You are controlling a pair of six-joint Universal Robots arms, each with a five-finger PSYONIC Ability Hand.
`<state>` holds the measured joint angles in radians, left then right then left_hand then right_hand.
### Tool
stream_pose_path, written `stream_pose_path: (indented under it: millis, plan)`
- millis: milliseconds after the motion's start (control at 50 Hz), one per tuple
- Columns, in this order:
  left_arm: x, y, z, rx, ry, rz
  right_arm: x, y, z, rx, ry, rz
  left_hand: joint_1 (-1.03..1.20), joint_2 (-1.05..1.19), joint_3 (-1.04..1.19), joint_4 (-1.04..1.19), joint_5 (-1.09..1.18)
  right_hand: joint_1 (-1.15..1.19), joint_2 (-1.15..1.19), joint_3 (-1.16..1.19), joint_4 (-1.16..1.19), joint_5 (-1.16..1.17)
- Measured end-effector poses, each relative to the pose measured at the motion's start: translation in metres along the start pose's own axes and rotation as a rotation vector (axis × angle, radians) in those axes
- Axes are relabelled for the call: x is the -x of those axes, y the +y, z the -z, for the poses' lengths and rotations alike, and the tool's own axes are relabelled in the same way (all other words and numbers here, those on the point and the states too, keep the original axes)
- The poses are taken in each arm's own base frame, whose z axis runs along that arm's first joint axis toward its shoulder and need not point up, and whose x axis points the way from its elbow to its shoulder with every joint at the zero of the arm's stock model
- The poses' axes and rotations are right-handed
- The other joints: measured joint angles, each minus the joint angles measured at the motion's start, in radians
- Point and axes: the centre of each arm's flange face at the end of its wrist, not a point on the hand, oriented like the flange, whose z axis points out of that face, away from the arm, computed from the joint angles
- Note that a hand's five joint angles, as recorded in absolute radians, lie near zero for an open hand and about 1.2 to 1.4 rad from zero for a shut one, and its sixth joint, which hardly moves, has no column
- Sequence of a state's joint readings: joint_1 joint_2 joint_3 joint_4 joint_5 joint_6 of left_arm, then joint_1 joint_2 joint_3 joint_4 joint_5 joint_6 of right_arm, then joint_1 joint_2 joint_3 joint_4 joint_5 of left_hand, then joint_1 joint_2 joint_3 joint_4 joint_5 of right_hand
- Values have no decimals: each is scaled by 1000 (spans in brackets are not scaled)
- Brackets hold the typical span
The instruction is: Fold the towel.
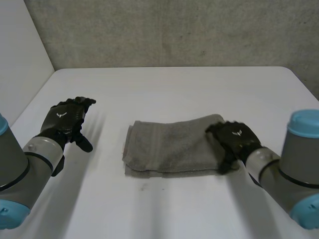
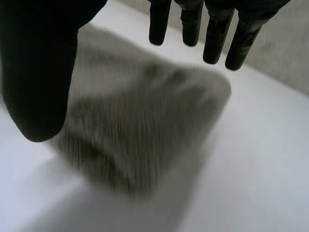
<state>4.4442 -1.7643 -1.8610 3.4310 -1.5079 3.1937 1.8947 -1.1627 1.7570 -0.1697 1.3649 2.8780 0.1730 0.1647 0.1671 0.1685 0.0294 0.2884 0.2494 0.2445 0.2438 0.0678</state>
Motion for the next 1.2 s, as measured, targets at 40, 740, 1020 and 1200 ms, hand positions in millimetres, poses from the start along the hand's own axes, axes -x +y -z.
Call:
stream_pose_path:
  millis: [40,740,1020,1200]
  plan:
    - [0,0,0,0,1,0,-5,8,0,16,3,2,0,0,0,0,0,122,110,114,114,117]
    - [-2,0,2,-9,2,-2,150,-53,-21,-268,-394,223,0,0,0,0,0,1093,951,969,973,962]
    - [-9,-19,3,-45,13,8,142,-55,2,-201,-340,285,0,0,0,0,0,-49,-23,-28,-11,5]
    - [-46,-67,2,-67,98,99,82,-87,10,-224,-201,3,0,0,0,0,0,-104,-75,-73,-65,-18]
